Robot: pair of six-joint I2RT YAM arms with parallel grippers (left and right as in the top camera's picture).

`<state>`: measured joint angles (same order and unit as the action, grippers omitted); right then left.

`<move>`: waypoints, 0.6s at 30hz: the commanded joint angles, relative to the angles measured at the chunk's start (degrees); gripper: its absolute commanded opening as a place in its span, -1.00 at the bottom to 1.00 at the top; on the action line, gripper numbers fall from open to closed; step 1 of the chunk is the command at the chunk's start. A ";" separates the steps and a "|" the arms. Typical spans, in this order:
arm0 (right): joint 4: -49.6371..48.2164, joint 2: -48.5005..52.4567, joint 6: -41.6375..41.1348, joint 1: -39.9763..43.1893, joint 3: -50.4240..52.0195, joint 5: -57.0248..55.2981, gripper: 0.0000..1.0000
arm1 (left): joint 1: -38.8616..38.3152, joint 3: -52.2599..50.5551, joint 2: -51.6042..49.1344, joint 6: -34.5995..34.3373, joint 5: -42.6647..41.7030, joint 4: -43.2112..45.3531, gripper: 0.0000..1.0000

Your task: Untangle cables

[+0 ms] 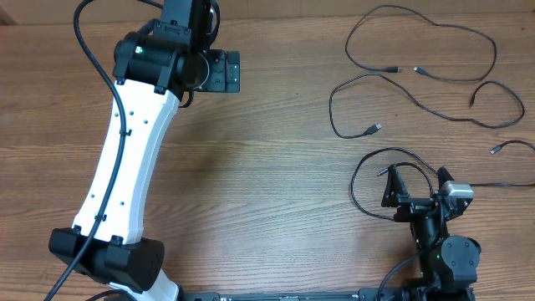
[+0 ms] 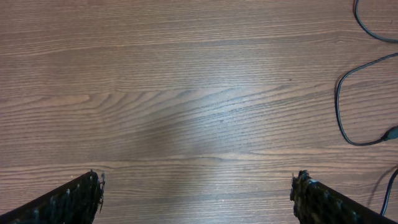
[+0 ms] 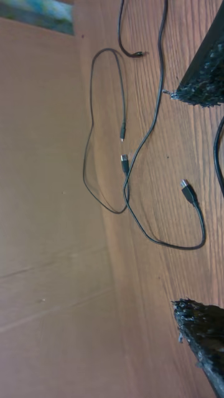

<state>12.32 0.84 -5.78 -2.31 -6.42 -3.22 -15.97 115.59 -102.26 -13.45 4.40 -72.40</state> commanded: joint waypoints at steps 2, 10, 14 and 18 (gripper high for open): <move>-4.17 -0.68 0.31 0.42 3.15 -0.28 1.00 | 0.20 0.66 -0.50 0.59 0.66 0.24 0.99; -8.17 -0.68 0.31 1.40 5.95 -0.59 1.00 | 0.20 0.66 -0.50 0.61 0.66 0.26 0.99; -7.74 -0.68 0.33 3.10 5.95 0.00 1.00 | 0.20 0.66 -0.50 0.61 0.66 0.24 0.99; -7.56 -0.68 0.33 5.84 5.95 1.16 1.00 | 0.20 0.66 -0.50 0.61 0.66 0.26 0.99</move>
<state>4.80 0.80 -5.74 1.83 -1.06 -2.94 -15.97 115.59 -102.26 -13.45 4.40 -72.38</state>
